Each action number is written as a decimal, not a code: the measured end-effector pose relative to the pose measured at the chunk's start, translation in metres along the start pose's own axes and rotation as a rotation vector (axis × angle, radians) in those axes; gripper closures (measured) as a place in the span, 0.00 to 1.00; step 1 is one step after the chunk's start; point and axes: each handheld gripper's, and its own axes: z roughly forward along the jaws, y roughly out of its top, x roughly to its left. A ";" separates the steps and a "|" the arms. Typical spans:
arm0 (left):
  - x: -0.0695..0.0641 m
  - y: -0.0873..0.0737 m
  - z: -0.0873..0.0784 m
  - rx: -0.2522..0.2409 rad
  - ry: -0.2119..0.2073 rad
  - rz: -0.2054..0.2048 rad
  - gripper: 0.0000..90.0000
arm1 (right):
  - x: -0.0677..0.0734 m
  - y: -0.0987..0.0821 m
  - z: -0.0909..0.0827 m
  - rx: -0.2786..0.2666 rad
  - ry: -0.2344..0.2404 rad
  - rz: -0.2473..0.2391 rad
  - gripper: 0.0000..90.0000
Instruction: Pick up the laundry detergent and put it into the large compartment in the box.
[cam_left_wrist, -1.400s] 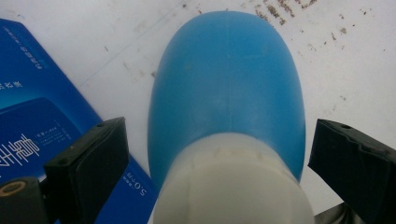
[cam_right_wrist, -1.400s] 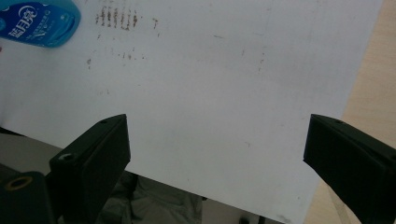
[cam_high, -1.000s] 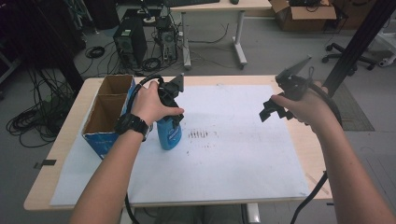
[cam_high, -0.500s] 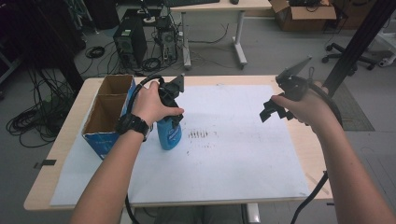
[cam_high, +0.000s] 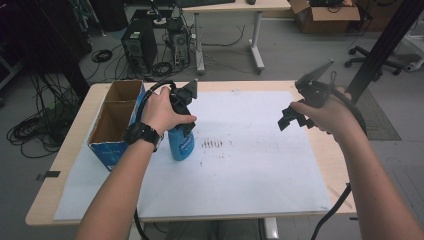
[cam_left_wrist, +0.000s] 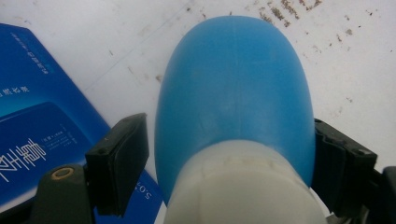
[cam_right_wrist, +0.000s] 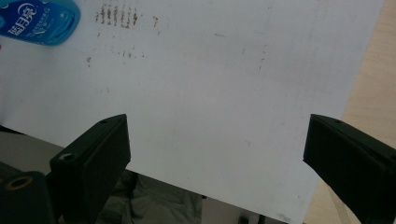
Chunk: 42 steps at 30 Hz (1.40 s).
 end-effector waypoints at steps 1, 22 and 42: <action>0.000 0.000 0.000 0.000 0.000 0.000 0.24 | 0.000 0.000 0.000 -0.001 0.000 0.000 0.08; 0.001 0.001 0.001 -0.012 0.008 0.003 0.31 | -0.002 -0.001 0.002 0.007 0.003 0.003 0.08; -0.001 0.003 0.001 -0.007 -0.009 0.028 0.41 | -0.005 -0.003 0.001 0.004 0.005 0.006 0.08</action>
